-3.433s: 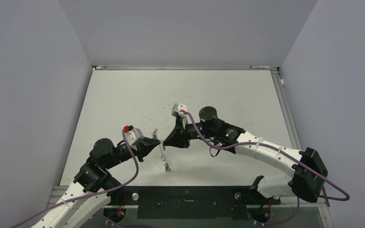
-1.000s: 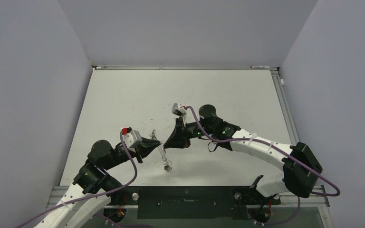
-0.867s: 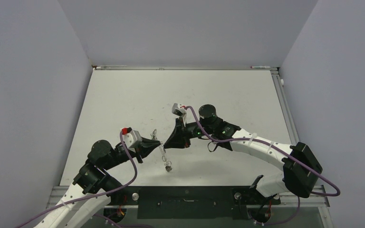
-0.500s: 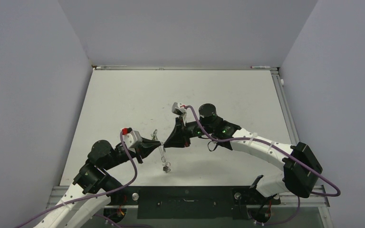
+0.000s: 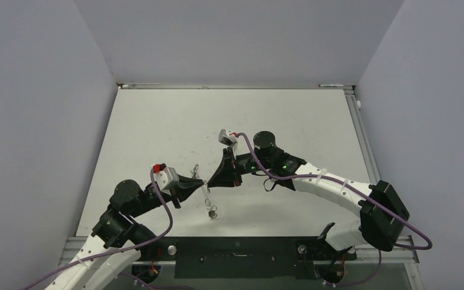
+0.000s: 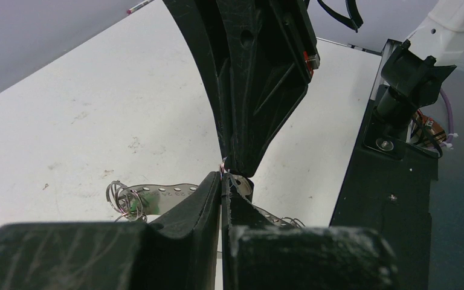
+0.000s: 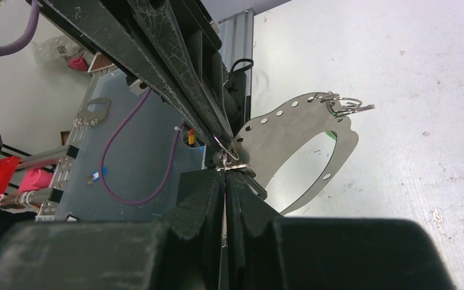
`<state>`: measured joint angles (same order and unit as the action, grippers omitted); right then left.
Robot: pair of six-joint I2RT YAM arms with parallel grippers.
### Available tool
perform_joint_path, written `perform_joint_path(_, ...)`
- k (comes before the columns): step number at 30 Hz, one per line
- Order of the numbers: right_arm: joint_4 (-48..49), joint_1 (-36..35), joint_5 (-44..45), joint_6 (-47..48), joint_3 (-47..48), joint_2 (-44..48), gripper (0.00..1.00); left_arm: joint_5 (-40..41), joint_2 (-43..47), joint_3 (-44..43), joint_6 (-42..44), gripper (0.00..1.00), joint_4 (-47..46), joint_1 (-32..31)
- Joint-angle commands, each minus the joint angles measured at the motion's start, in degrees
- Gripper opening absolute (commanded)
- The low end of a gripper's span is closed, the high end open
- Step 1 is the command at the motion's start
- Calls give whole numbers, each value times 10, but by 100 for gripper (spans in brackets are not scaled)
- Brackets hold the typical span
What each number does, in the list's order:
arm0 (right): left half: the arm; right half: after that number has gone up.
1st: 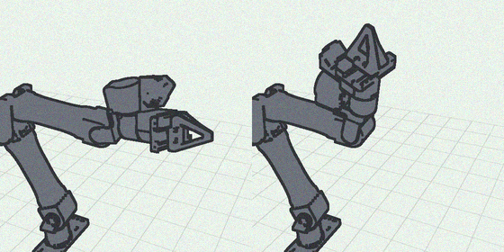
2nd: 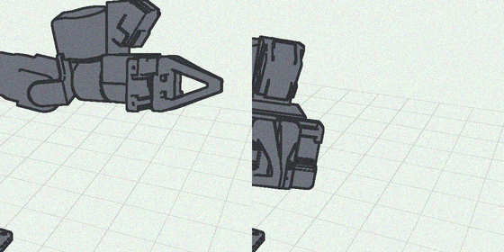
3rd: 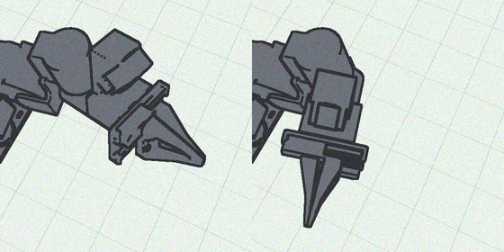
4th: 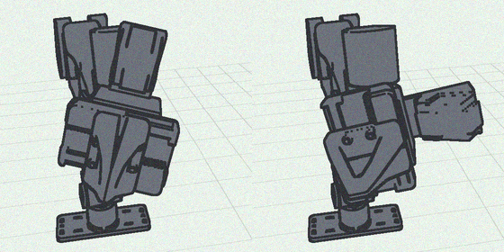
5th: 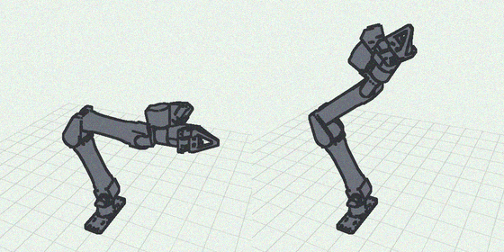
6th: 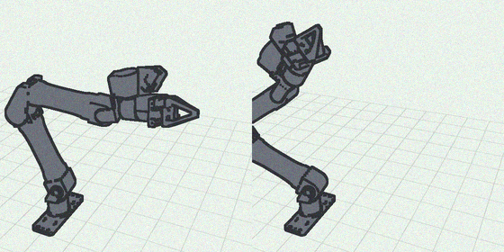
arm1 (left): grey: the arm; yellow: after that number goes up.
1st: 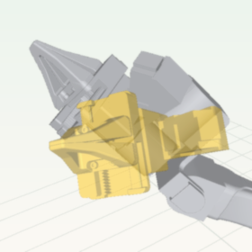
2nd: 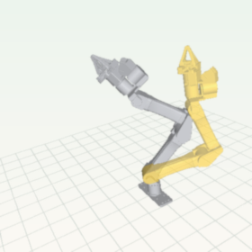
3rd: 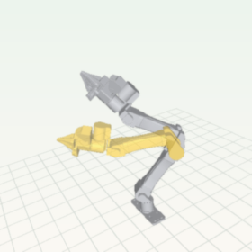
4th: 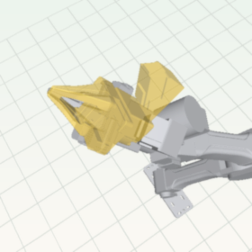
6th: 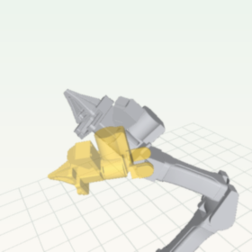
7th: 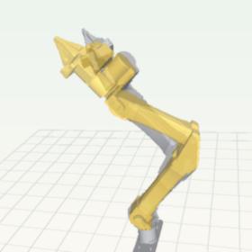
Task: Put the keys on the keyring
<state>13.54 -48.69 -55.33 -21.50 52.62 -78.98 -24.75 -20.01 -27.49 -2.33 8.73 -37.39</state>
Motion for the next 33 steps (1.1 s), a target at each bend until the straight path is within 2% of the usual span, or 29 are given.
perform_joint_path(1, 63, 0, -16, -8, 1, -5, 5, -3, 12, -3, 2, 0, -44, -3)
perform_joint_path(23, 60, -26, -14, -4, 3, -17, 6, 9, 33, 0, 6, 0, -48, -1)
perform_joint_path(25, 46, -28, -13, 6, 9, -15, 10, 9, 34, 0, 7, 0, -48, -1)
perform_joint_path(30, 17, -31, -7, 27, 17, -7, 32, 9, 36, 0, 7, 0, -49, -1)
perform_joint_path(33, -2, -32, 0, 41, 21, 2, 40, 7, 39, 1, 7, 0, -51, -1)
